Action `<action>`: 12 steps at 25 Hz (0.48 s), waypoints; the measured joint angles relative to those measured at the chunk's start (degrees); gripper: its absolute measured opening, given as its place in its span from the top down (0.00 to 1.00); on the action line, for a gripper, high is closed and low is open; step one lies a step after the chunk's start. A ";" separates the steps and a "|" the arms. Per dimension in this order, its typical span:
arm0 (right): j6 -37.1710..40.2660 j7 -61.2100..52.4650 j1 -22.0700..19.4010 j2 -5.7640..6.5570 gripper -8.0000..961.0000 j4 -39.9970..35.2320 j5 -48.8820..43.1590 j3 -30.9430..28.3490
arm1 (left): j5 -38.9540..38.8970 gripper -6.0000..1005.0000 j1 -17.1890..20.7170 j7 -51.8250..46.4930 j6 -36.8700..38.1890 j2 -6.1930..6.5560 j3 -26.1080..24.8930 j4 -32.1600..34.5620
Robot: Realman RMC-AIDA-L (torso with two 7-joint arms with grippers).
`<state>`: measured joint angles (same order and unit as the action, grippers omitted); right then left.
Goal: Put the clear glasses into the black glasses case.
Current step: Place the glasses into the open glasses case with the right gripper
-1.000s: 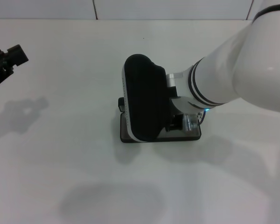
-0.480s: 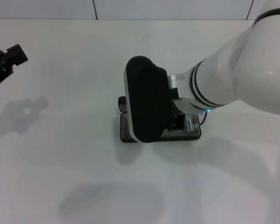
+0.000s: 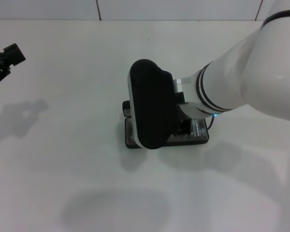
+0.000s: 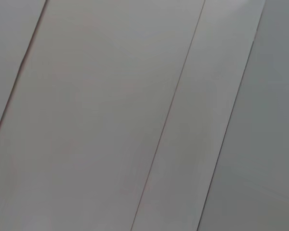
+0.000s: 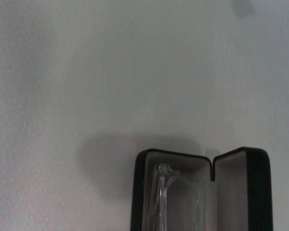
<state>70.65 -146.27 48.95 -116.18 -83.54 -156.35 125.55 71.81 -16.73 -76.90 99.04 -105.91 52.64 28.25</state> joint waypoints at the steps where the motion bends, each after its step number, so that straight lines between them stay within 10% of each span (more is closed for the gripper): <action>1: 0.00 0.01 -0.01 0.00 0.87 -0.08 0.00 0.05 | -0.03 0.89 0.03 0.00 0.00 0.00 0.00 0.03; 12: 0.00 0.02 -0.87 0.00 0.86 -0.71 -0.01 0.13 | -0.16 0.89 0.14 0.00 0.02 0.00 0.00 0.23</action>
<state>70.65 -146.25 48.08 -116.18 -84.26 -156.36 125.68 71.65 -16.59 -76.90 99.06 -105.91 52.64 28.48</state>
